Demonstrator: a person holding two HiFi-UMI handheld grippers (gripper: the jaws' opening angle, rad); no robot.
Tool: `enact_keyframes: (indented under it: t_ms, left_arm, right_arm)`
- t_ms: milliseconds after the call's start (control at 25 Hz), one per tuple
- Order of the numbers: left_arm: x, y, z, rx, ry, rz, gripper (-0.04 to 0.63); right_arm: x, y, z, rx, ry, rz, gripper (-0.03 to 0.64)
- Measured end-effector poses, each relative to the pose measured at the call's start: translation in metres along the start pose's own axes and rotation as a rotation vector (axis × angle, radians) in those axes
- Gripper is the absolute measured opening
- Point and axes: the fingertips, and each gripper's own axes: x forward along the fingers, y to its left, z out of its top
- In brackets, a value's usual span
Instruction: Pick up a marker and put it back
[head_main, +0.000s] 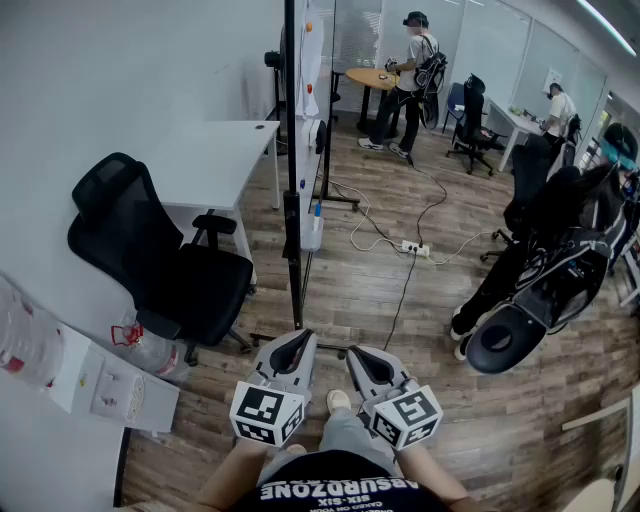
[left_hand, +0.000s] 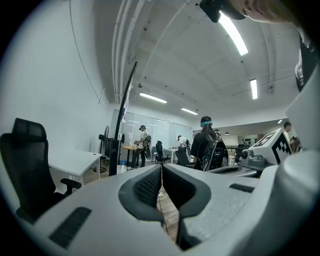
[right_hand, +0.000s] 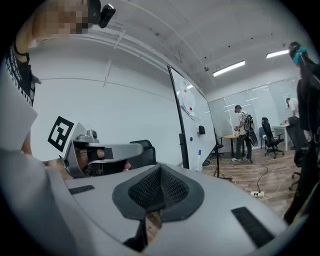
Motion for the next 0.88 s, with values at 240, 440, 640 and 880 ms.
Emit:
enact_keyframes:
  t_ms: [240,440,640,880]
  left_arm:
    - [0.01,0.009,0.005,-0.016,-0.023,-0.005,0.024]
    - [0.023,0.012,0.007,0.01,-0.012,-0.008,0.157]
    - [0.038,0.021,0.007,0.016,-0.003,-0.001,0.189]
    - [0.057,0.033,0.01,0.015,-0.003,0.028,0.19]
  right_arm:
    - [0.011,-0.005,0.002,-0.014,-0.001,0.009,-0.003]
    - [0.017,-0.019,0.0,-0.001,0.003,-0.006,-0.003]
    - [0.025,-0.034,-0.003,0.017,0.015,-0.023,-0.003]
    - [0.034,-0.051,-0.005,0.036,0.027,-0.026,-0.003]
